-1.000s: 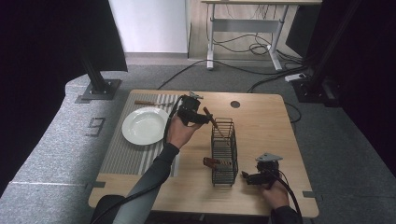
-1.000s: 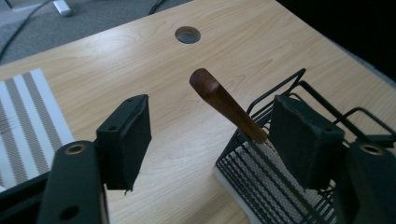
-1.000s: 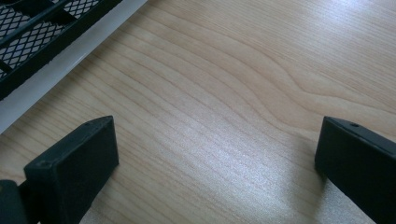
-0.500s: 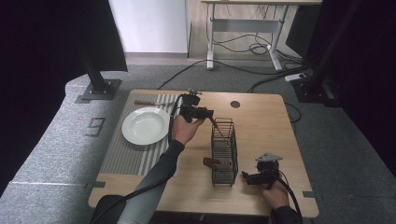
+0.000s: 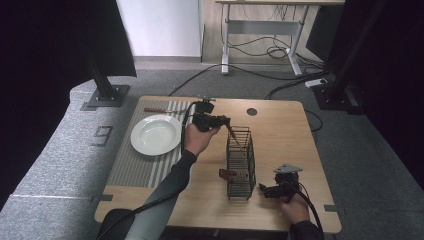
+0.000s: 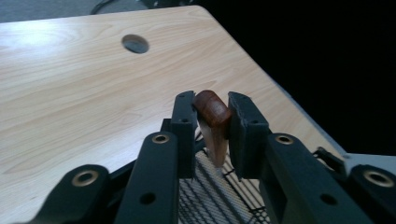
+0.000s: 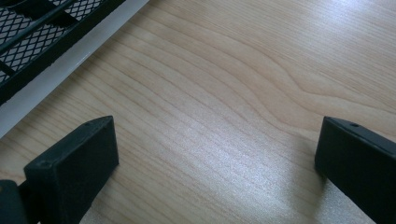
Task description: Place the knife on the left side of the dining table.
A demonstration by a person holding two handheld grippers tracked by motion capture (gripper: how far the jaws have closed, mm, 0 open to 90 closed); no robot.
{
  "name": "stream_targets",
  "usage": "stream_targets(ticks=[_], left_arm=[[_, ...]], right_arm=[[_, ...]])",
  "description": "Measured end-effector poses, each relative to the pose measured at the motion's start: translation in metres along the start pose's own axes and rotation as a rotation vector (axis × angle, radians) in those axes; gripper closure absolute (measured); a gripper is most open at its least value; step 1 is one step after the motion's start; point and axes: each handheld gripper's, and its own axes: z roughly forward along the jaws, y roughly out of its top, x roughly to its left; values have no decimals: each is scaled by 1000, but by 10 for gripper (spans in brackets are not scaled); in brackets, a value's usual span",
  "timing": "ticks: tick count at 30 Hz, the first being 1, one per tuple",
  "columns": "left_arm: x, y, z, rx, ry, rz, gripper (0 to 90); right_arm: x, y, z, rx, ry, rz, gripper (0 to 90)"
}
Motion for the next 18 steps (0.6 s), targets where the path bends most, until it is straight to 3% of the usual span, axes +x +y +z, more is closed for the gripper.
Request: stream_targets(ticks=[4, 18], left_arm=[[-5, 1, -2, -6, -48, 0, 763], [-17, 7, -19, -51, -80, 42, 801]], right_arm=[[0, 0, 0, 0, 0, 0, 0], [0, 0, 0, 0, 0, 1, 0]])
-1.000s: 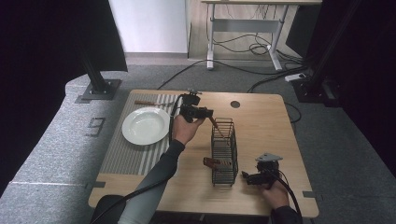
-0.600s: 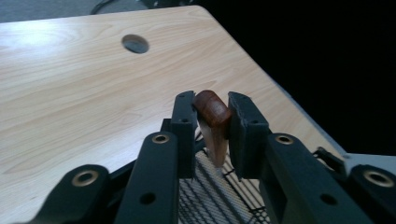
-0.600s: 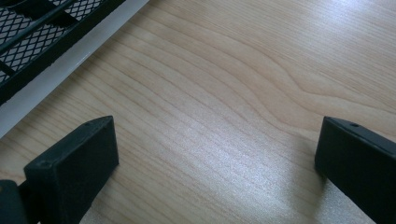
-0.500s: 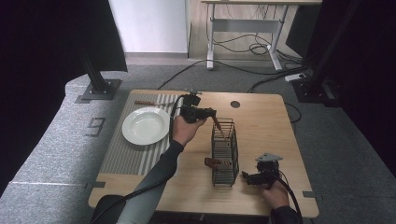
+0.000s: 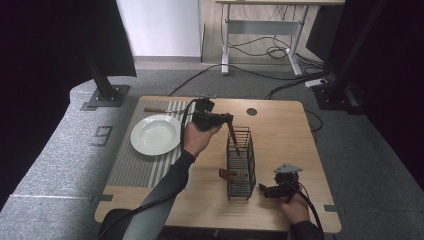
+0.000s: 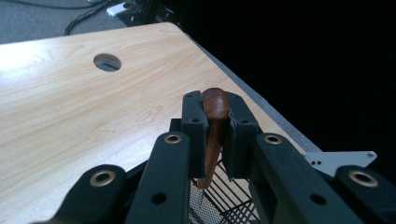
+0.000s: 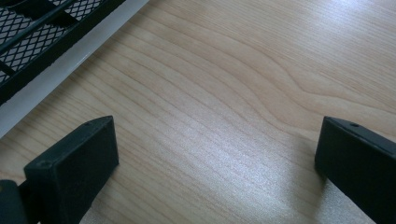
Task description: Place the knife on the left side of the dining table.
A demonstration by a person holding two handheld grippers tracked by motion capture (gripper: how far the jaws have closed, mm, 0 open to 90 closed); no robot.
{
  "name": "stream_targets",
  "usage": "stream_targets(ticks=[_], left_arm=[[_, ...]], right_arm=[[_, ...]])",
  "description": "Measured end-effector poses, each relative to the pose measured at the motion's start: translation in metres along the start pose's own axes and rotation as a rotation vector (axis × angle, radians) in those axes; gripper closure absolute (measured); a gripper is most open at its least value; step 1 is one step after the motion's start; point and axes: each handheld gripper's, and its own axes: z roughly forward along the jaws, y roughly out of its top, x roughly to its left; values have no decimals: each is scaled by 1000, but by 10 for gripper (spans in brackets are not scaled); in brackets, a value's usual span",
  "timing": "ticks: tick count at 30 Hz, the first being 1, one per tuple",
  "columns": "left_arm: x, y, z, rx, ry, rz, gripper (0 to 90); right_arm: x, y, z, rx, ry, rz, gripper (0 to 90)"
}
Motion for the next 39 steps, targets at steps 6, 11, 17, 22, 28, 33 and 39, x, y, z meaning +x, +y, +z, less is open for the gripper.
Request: stream_targets(ticks=[6, 11, 17, 22, 28, 33, 39], left_arm=[[-6, 6, -17, -37, 8, 23, 801], [-12, 12, -33, -64, 13, 49, 801], [-24, 20, -57, -102, 23, 106, 802], [-31, 24, -77, -135, 43, 144, 802], [-37, 24, -105, -168, 95, 193, 802], [-38, 17, -120, -175, 155, 226, 802], [-32, 4, -133, -176, 224, 245, 802]], right_arm=[[0, 0, 0, 0, 0, 0, 0], [0, 0, 0, 3, 2, 1, 0], [0, 0, 0, 2, 2, 1, 0], [0, 0, 0, 4, 2, 1, 0], [0, 0, 0, 4, 2, 1, 0], [0, 0, 0, 4, 2, 0, 0], [0, 0, 0, 4, 1, 1, 0]])
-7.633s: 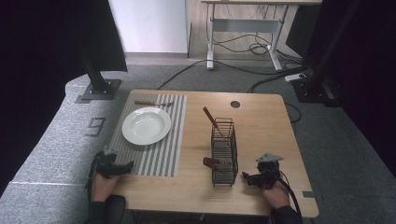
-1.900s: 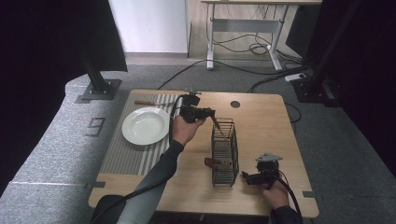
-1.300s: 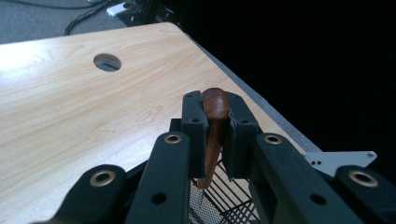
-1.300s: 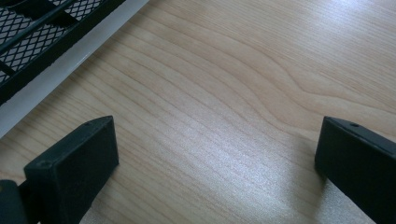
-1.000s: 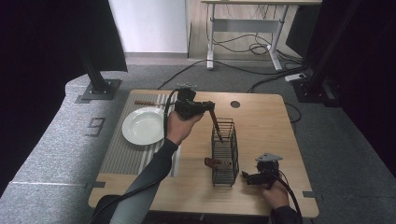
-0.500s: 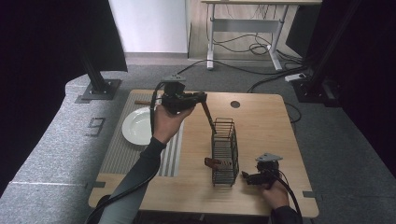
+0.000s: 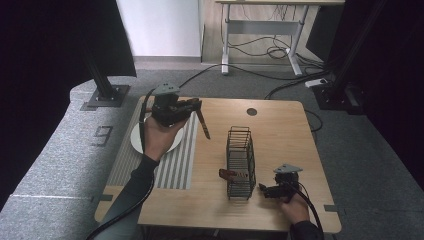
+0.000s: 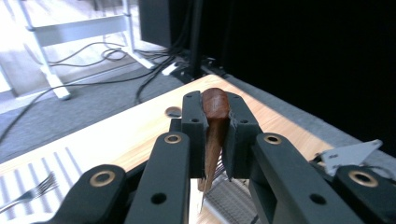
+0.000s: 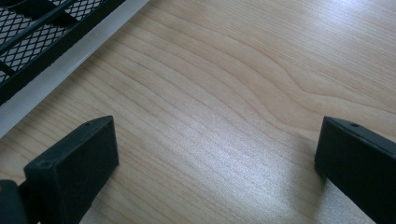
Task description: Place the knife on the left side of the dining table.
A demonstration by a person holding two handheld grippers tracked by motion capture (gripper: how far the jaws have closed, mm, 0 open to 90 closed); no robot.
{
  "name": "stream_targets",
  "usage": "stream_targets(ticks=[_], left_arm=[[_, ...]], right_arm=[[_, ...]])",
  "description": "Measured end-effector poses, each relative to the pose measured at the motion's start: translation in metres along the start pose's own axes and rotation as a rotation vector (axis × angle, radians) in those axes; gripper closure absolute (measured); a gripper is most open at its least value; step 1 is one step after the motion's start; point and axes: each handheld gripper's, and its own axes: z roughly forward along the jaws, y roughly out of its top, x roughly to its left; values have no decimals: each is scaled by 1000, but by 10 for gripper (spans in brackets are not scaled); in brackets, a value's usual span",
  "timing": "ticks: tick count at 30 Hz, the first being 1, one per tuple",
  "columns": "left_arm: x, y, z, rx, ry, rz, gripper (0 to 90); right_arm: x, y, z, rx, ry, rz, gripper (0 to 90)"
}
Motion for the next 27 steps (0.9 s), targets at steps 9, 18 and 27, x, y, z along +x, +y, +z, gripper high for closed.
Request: stream_targets(ticks=[9, 18, 27], left_arm=[[15, -29, -20, 16, 98, 4, 802], [25, -59, -35, 46, 168, 1, 802], [33, -91, -42, 81, 210, -41, 802]], right_arm=[[0, 0, 0, 0, 0, 0, 0], [0, 0, 0, -1, 0, -1, 0], [0, 0, 0, -3, 0, -2, 0]])
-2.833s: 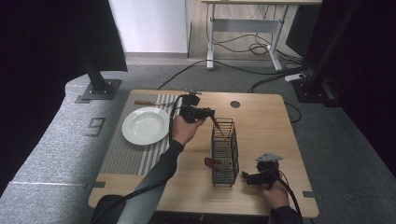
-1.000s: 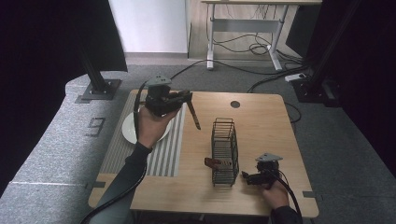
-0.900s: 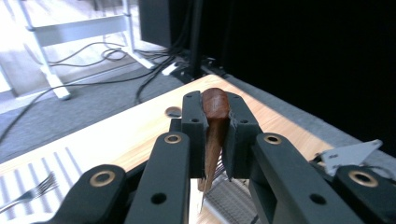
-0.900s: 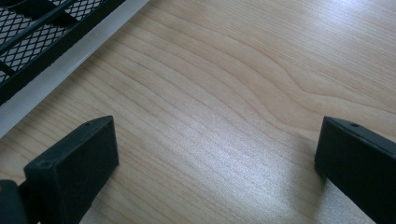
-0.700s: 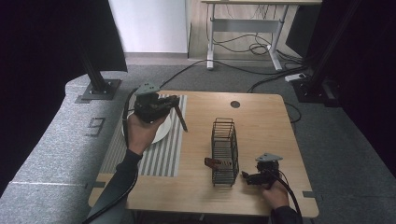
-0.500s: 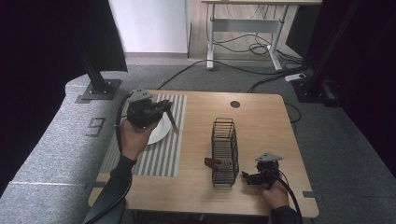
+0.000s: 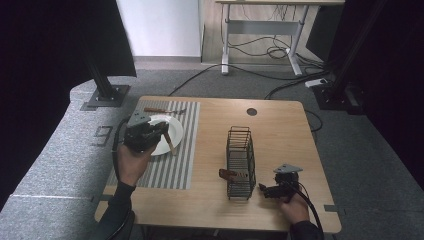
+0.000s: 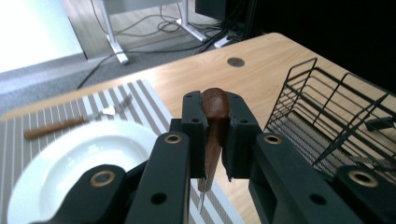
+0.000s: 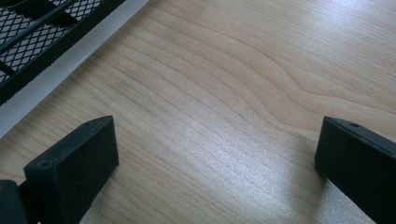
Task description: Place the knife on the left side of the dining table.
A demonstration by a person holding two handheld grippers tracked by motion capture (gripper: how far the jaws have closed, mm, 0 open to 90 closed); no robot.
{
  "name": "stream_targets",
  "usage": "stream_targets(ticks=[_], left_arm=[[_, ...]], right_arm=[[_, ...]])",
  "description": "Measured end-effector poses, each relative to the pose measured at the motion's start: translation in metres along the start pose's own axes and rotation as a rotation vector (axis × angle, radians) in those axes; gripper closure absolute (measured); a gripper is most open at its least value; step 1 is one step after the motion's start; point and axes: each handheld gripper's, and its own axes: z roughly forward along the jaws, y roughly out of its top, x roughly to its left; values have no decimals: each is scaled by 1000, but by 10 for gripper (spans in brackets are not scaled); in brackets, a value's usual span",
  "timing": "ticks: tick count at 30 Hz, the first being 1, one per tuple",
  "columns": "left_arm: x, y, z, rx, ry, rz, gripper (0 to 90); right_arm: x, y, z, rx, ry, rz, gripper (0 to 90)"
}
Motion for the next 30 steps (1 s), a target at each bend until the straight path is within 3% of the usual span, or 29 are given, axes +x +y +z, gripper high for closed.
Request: stream_targets(ticks=[11, 13, 20, 23, 30], left_arm=[[16, -33, -2, 16, 10, -118, 802], [21, -41, -2, 15, 0, -156, 802], [32, -56, -2, 10, 5, -206, 802], [36, -60, -4, 2, 21, -206, 797], [47, -71, -7, -12, 105, -176, 748]], right_arm=[[0, 0, 0, -3, -1, 2, 0], [0, 0, 0, -2, -1, 0, 0], [0, 0, 0, -2, -1, -1, 0], [0, 0, 0, -2, -1, -1, 0], [0, 0, 0, -2, -1, -1, 0]])
